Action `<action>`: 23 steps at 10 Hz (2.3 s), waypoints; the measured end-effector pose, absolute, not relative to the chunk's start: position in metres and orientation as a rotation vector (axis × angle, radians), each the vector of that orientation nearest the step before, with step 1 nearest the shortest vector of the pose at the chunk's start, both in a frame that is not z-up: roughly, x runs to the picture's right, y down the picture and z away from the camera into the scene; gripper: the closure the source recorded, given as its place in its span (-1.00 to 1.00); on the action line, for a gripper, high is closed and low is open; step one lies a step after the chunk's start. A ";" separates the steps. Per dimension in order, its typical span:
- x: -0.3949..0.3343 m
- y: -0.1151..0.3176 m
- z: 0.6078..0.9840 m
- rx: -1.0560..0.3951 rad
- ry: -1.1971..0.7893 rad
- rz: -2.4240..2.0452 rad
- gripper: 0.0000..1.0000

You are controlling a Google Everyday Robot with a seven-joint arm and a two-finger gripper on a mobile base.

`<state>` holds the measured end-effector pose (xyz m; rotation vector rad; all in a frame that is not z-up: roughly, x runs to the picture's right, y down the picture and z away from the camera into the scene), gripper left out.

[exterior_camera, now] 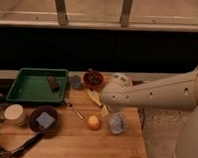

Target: Stack cups into tray

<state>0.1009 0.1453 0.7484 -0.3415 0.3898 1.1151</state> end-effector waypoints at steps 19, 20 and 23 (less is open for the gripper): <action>0.101 0.145 0.748 -0.342 0.389 1.115 -0.60; 0.101 0.144 0.747 -0.338 0.385 1.117 -0.60; 0.103 0.112 0.740 -0.277 0.335 1.158 -0.60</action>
